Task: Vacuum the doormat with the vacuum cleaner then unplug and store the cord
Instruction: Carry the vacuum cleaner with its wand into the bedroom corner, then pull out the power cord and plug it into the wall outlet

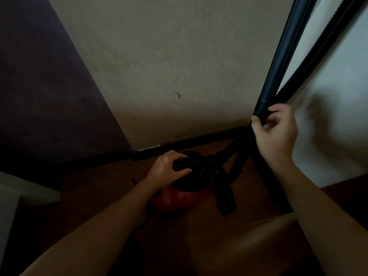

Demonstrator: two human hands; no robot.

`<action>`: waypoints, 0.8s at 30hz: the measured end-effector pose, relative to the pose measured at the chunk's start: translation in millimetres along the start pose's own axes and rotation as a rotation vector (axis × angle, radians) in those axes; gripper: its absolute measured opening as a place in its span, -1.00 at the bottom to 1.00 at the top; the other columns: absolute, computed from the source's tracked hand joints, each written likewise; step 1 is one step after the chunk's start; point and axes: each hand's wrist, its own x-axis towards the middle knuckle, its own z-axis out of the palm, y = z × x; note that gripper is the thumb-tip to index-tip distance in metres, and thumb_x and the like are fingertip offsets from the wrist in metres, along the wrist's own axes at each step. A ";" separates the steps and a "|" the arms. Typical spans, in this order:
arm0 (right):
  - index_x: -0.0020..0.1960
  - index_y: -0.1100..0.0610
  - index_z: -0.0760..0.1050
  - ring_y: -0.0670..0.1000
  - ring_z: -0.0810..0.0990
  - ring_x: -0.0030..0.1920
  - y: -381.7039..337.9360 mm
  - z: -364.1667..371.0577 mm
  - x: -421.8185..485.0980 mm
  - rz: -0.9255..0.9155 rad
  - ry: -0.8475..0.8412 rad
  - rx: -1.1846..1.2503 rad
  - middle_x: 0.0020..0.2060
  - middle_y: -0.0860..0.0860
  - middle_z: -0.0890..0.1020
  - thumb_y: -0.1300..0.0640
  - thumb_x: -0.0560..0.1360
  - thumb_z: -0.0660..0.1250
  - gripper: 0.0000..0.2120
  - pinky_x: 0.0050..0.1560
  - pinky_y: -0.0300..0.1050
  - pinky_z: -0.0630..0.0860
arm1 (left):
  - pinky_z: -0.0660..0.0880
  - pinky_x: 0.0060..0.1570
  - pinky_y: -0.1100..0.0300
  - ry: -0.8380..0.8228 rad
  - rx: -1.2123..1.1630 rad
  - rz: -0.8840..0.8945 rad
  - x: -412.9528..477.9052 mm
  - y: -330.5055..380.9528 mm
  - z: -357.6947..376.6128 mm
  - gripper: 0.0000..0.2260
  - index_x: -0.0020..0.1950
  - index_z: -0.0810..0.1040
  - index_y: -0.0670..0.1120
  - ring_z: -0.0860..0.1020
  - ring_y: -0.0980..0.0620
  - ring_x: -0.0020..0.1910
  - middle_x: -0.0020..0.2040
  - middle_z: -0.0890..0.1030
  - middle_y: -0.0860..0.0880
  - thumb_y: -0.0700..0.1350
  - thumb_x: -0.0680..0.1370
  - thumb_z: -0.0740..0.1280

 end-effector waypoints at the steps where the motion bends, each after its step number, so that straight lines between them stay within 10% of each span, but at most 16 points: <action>1: 0.14 0.17 0.49 -0.03 0.52 -0.29 -5.2 3.2 -2.5 -0.051 -0.044 0.029 -0.20 0.02 0.56 0.07 0.46 0.48 -0.67 -0.20 -0.27 0.45 | 0.57 0.08 0.12 0.013 -0.010 -0.009 -3.0 -1.5 -2.4 -0.55 0.29 0.57 -0.01 0.56 0.12 0.06 0.10 0.56 0.06 0.15 0.47 0.45; 13: 0.23 0.02 0.54 -0.15 0.56 0.10 -17.3 78.1 -56.9 -0.321 -0.852 0.043 0.05 -0.10 0.57 -0.02 0.51 0.47 -0.67 0.11 -0.26 0.48 | 0.36 0.03 0.51 0.143 -0.020 -0.135 -53.3 -33.7 -27.1 -0.56 0.26 0.57 0.01 0.53 0.22 0.07 0.13 0.55 0.11 0.09 0.43 0.51; 24: 0.46 -0.03 0.36 0.07 0.43 0.32 -56.9 101.4 -104.6 -0.460 -1.288 -0.356 0.32 -0.02 0.43 -0.18 0.55 0.36 -0.45 0.30 -0.01 0.43 | 0.47 0.12 0.36 0.159 -0.023 -0.344 -136.6 2.7 -81.7 -0.60 0.31 0.52 0.03 0.50 0.24 0.11 0.10 0.50 0.15 0.05 0.49 0.45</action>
